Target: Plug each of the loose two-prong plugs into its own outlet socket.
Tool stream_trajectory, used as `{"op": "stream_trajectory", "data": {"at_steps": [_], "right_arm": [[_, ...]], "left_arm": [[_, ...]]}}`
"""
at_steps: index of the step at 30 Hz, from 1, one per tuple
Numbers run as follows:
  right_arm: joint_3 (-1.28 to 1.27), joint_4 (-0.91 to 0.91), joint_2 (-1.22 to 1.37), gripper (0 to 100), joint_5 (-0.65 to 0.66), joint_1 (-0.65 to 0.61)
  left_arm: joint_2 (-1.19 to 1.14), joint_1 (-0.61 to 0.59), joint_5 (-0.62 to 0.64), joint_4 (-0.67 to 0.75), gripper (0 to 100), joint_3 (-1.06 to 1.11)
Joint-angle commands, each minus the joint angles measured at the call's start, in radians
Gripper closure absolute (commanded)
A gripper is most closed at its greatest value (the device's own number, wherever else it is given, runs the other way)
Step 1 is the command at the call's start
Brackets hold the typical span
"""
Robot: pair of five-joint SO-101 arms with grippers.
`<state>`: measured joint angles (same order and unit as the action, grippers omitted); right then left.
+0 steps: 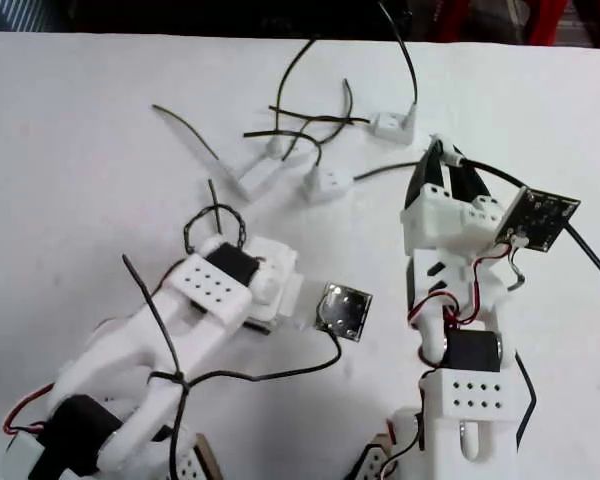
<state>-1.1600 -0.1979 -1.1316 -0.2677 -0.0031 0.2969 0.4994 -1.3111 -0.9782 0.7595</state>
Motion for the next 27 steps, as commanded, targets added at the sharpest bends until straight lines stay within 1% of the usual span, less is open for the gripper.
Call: {"op": "stream_trajectory", "data": {"at_steps": [1, 4, 10, 13, 15, 19, 21, 23, 27], "right_arm": [[0.014, 0.022, -0.028, 98.0, -0.002, 0.007], [0.014, 0.022, -0.028, 98.0, -0.002, 0.007], [0.014, 0.022, -0.027, 98.0, -0.002, 0.007], [0.014, 0.022, -0.027, 98.0, -0.002, 0.007], [0.014, 0.022, -0.027, 98.0, -0.002, 0.007], [0.014, 0.022, -0.027, 98.0, -0.002, 0.007], [0.014, 0.022, -0.027, 98.0, -0.002, 0.007], [0.014, 0.022, -0.027, 98.0, -0.002, 0.007], [0.014, 0.022, -0.027, 98.0, -0.002, 0.007]], "left_arm": [[-0.031, 0.013, -0.015, 0.018, 74, -0.009], [-0.125, 0.005, -0.026, 0.031, 74, -0.058], [-0.315, 0.004, -0.021, -0.031, 75, -0.206], [-0.377, -0.005, -0.018, -0.034, 75, -0.235], [-0.386, -0.015, 0.021, -0.029, 77, -0.249], [-0.384, -0.018, 0.095, -0.029, 87, -0.259], [-0.384, -0.013, 0.161, -0.034, 91, -0.270], [-0.389, -0.012, 0.270, -0.029, 92, -0.281], [-0.390, -0.010, 0.514, -0.028, 93, -0.328]]}}
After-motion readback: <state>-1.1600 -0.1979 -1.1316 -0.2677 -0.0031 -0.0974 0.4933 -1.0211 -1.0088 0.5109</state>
